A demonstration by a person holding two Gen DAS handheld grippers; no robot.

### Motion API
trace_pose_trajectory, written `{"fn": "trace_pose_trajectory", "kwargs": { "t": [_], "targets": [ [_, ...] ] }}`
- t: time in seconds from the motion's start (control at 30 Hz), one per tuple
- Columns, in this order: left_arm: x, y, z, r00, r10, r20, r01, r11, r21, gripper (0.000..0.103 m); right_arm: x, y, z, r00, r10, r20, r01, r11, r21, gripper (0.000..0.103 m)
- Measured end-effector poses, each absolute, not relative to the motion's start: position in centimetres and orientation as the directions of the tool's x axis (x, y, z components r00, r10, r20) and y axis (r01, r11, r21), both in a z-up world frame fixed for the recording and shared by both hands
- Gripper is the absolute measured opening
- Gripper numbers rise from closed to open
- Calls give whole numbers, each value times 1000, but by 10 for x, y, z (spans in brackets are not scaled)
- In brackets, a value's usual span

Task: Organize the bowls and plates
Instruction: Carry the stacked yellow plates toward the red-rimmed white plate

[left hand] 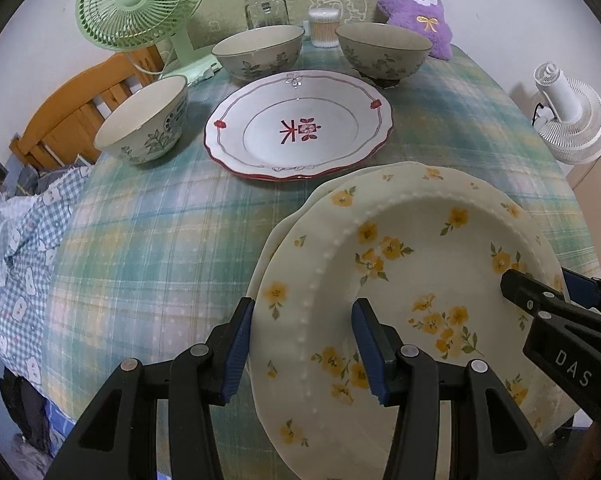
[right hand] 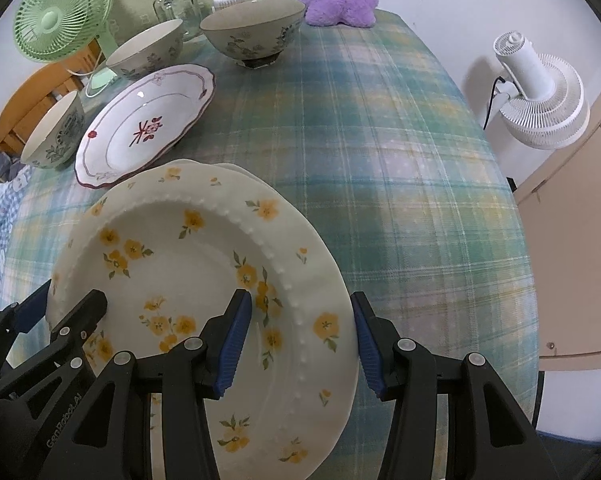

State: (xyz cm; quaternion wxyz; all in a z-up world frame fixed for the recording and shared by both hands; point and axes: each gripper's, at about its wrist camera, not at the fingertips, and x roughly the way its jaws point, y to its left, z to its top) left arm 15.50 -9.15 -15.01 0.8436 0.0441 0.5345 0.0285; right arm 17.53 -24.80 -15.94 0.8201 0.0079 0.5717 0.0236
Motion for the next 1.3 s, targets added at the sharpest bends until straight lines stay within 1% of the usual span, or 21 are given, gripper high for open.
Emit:
{"fn": "trace_pose_trajectory", "kwargs": {
  "t": [0.37,0.43,0.5,0.6,0.73,0.83,0.87,1.0,1.13,1.3],
  "targets": [
    [160,-100,-154,423,146,-894,-4,987,159,52,184,-251,-163,329,58,-943,-21,998,54,54],
    [160,-103,-156,421,158,-893,5,984,177,54,185,-250,-164,324,55,-944,-19,998,52,54],
    [161,-103,-157,416,151,-897,2,986,167,61,184,-245,-163,333,43,-942,-32,999,34,54],
    [163,-101,-156,415,147,-898,-4,987,160,65,187,-245,-165,325,49,-944,-23,999,44,54],
    [166,-99,-155,417,124,-900,-8,991,133,70,190,-237,-166,320,33,-947,-31,999,24,61],
    [168,-95,-153,425,112,-898,-8,993,120,74,190,-238,-166,322,35,-946,-25,999,28,61],
    [168,-93,-151,429,104,-897,-8,994,111,77,189,-238,-165,324,36,-945,-27,999,28,62],
    [168,-86,-139,453,55,-890,8,998,66,78,189,-238,-151,356,31,-934,-22,999,25,62],
    [167,-78,-120,491,13,-871,24,999,28,79,188,-234,-125,405,14,-914,-9,1000,11,62],
    [169,-72,-94,525,-17,-851,28,1000,-3,82,186,-231,-96,446,26,-894,8,999,33,62]
  ]
}}
